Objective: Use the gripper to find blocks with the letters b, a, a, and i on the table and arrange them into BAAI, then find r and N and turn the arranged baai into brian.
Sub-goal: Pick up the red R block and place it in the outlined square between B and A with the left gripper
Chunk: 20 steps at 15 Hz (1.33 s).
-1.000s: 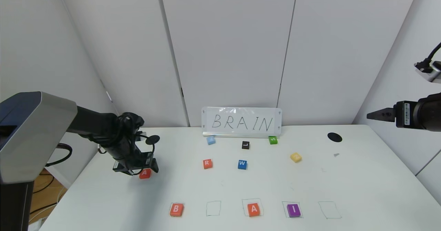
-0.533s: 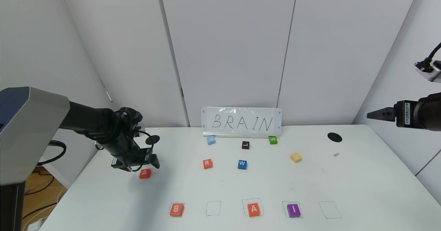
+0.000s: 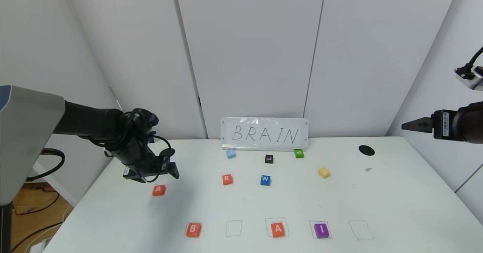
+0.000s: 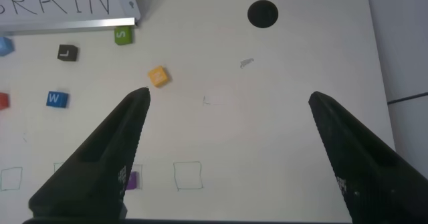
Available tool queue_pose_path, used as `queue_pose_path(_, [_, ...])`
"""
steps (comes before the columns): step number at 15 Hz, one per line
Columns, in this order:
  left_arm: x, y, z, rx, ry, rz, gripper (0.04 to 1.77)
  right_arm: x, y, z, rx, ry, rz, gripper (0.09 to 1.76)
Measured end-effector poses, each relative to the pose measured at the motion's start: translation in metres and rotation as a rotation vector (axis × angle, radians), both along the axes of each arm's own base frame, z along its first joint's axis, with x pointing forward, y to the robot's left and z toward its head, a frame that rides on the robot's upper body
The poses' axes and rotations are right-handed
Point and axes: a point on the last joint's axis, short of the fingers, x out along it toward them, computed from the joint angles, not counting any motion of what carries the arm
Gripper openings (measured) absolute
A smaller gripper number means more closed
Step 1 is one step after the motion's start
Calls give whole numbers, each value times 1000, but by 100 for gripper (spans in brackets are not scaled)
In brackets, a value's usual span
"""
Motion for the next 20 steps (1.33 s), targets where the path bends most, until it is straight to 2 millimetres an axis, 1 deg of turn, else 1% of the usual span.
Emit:
queue_pose_path(4, [-12, -36, 15, -31, 12, 29, 169, -1, 0, 1, 1, -3, 0, 171])
queue_pose_path(7, [-17, -69, 24, -79, -11, 81, 170, -1, 0, 1, 2, -5, 0, 171])
queue_pose_path(11, [-22, -111, 30, -44, -63, 83, 170, -2, 1, 1, 2, -2, 4, 171])
queue_pose_path(14, [-20, -134, 36, -35, -60, 38, 171, -1, 1, 0, 2, 2, 3, 171])
queue_pose_path(17, [-10, -148, 43, -33, -54, 17, 171, 0, 0, -1, 2, 4, 0, 171])
queue_pose_path(18, [-4, -152, 42, -33, -55, 15, 171, 0, 0, -1, 2, 3, 0, 171])
queue_pose_path(20, [4, -163, 31, -24, -66, 0, 171, 1, 0, -1, 2, 4, 0, 171])
